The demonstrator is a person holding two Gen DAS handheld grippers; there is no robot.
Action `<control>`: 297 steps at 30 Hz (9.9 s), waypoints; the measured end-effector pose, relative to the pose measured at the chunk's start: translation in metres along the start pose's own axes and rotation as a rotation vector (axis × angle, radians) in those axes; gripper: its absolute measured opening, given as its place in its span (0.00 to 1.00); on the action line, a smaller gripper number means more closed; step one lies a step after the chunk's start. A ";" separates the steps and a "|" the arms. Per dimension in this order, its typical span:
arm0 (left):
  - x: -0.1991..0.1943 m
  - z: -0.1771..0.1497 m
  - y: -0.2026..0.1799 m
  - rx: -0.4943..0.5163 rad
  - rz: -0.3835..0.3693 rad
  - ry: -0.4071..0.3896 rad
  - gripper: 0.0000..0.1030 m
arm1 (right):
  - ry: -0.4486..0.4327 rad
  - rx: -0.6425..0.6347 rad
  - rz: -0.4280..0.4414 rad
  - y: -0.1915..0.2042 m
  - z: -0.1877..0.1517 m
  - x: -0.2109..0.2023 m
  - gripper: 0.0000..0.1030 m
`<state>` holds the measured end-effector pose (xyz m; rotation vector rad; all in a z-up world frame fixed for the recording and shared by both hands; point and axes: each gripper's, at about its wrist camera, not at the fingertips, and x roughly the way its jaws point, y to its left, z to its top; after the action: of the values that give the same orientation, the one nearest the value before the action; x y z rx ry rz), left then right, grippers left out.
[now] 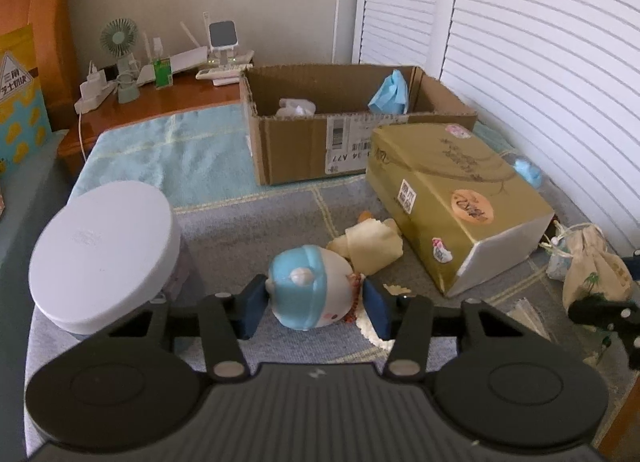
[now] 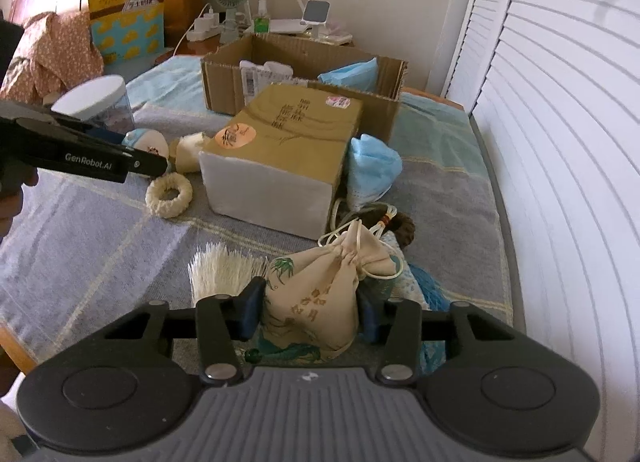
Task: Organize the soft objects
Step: 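Grasp the blue-capped doll with the left tool while the right tool lifts the pouch, then drop the cream pouch into the box with the right tool, then carry the blue-capped doll into the box and open the left tool, then grasp the cream braided ring with the left tool while the right tool grasps the blue patterned pouch, then carry the blue patterned pouch into the box and open the right tool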
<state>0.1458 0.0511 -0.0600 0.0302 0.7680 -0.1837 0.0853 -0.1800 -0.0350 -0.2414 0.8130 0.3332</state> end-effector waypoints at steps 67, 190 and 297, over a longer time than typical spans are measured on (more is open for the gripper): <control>-0.033 -0.007 0.029 0.031 -0.164 -0.039 0.49 | -0.023 0.492 0.058 -0.052 0.261 0.135 0.50; -0.004 -0.010 -0.040 0.112 -0.019 0.028 0.99 | 0.045 0.266 -0.179 -0.054 0.005 0.051 1.00; -0.039 -0.011 -0.011 0.084 -0.231 -0.035 0.35 | -0.200 -0.113 0.124 -0.008 0.216 0.029 0.33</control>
<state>0.1091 0.0473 -0.0405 0.0178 0.7275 -0.4349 0.2507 -0.1091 0.0880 -0.2591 0.6135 0.5121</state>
